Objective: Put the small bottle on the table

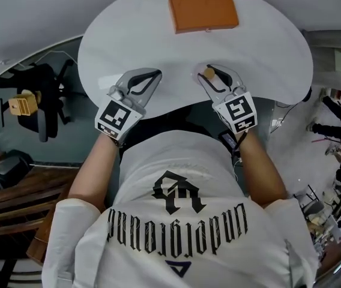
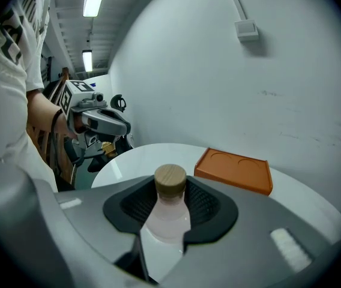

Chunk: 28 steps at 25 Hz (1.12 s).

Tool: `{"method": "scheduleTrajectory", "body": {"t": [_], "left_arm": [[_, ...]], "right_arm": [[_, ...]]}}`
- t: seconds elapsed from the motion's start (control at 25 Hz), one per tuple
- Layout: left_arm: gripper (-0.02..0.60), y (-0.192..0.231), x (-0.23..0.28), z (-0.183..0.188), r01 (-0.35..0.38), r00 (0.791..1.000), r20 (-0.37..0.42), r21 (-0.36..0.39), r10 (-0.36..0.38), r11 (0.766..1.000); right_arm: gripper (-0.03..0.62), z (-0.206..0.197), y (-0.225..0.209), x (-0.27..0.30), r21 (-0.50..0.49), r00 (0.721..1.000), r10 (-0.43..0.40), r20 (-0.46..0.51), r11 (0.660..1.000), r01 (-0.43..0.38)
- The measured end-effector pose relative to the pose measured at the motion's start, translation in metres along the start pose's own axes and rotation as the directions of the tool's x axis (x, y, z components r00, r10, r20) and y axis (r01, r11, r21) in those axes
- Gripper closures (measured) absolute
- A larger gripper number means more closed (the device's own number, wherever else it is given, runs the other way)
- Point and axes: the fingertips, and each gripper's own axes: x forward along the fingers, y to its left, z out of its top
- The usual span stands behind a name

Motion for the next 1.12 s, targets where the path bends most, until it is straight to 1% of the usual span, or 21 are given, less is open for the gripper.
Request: {"method": "scheduleTrajectory", "body": {"t": [0.12,0.24,0.28,0.4,0.6,0.84,1.12], "left_arm": [[0.574,0.011,0.003,-0.015,0.011,1.0,-0.021,-0.01,-0.012,1.0],[0.574,0.014,0.006,-0.027,0.021,0.999,-0.031,-0.05,-0.022,0.999],[0.574,0.015,0.008,-0.031,0.022,0.999,-0.039,-0.052,-0.024,0.998],[0.574,0.016,0.013,-0.045,0.032,0.997,-0.076,-0.026,-0.034,0.999],[0.574,0.021,0.012,-0.063,0.045,0.994,-0.098,-0.047,-0.05,0.998],[0.574,0.032,0.012,-0.074,0.04,0.992,-0.118,-0.067,-0.048,0.997],[0.574,0.03,0.016,-0.081,0.055,0.99,-0.123,-0.083,-0.065,0.995]], "right_arm": [[0.454,-0.01,-0.001,0.017,0.002,1.0,0.004,-0.029,1.0,-0.004],[0.454,-0.022,0.002,0.029,0.003,0.998,0.012,-0.061,1.0,-0.011],[0.454,-0.026,0.003,0.033,0.003,0.997,0.015,-0.073,1.0,-0.015],[0.454,-0.038,0.003,0.045,-0.001,0.994,0.025,-0.106,1.0,-0.025],[0.453,-0.057,0.005,0.065,-0.014,0.988,0.045,-0.146,0.999,-0.047],[0.453,-0.075,0.001,0.076,-0.006,0.98,0.049,-0.193,0.999,-0.051],[0.451,-0.089,-0.001,0.085,-0.01,0.974,0.042,-0.222,0.999,-0.045]]}}
